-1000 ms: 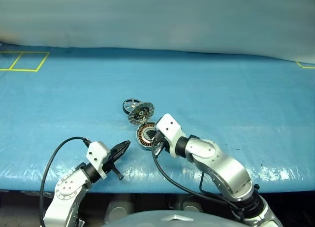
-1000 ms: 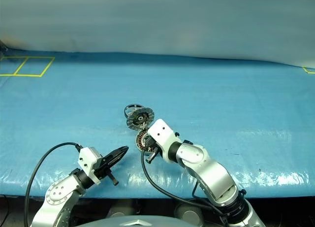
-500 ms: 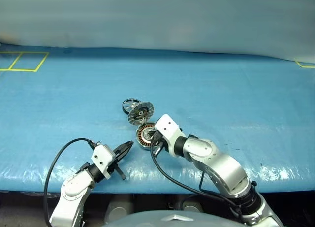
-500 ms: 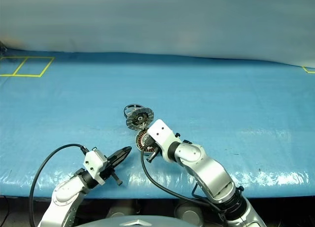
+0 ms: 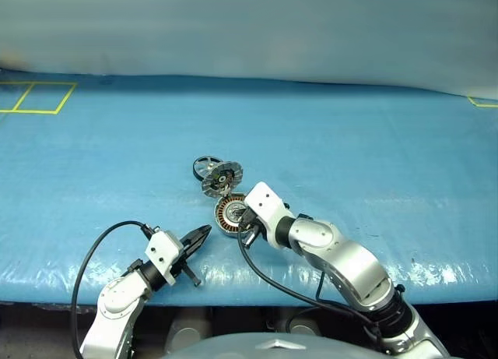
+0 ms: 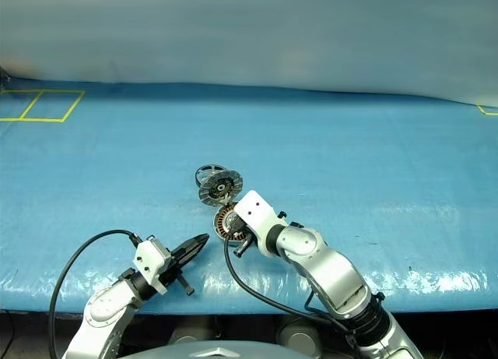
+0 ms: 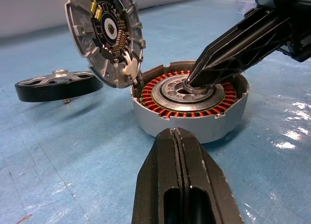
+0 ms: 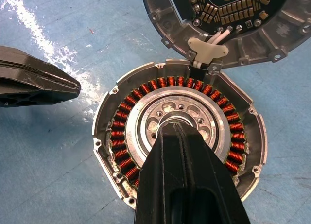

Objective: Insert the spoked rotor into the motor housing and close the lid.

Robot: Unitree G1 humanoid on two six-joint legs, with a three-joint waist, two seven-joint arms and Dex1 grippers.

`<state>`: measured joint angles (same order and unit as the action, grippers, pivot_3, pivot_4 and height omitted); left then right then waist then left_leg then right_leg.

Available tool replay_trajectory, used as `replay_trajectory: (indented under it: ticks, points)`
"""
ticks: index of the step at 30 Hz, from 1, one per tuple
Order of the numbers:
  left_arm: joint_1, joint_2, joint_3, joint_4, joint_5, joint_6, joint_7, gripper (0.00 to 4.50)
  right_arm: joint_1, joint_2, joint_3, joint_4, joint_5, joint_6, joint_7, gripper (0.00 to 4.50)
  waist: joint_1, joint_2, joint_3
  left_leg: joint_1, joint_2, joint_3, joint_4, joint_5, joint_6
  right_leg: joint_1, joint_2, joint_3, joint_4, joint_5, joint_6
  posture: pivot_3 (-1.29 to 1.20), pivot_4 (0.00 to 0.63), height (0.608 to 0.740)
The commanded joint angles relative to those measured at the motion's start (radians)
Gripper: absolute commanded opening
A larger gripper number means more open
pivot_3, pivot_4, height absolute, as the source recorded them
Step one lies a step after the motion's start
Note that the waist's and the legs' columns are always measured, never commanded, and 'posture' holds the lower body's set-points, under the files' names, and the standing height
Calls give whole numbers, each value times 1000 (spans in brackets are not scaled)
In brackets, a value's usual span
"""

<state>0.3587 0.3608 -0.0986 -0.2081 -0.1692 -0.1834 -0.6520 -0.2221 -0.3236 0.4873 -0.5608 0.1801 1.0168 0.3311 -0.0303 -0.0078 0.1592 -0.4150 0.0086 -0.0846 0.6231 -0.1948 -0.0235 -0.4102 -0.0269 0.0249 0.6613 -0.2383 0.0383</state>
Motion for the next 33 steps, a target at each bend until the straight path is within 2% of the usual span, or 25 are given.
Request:
replay_trajectory:
  ticks: [1,14,33]
  points:
    - [2,3,-6,-18,-5,-16,-1,0,-22,5,11,-6,-8,5,2,14,0,0,0,0,0,0,0,0,0,0,0,0,0,0,0,0,150,740]
    - [1,8,-8,-22,0,-10,2,0,-57,27,40,61,-42,-39,6,14,-5,0,0,0,0,0,-1,0,0,0,0,0,-1,0,0,0,150,740]
    - [-10,7,-10,2,1,-16,1,0,-42,-25,35,16,-34,-8,50,14,-5,0,0,0,0,0,-2,0,0,0,0,0,-1,0,0,0,150,740]
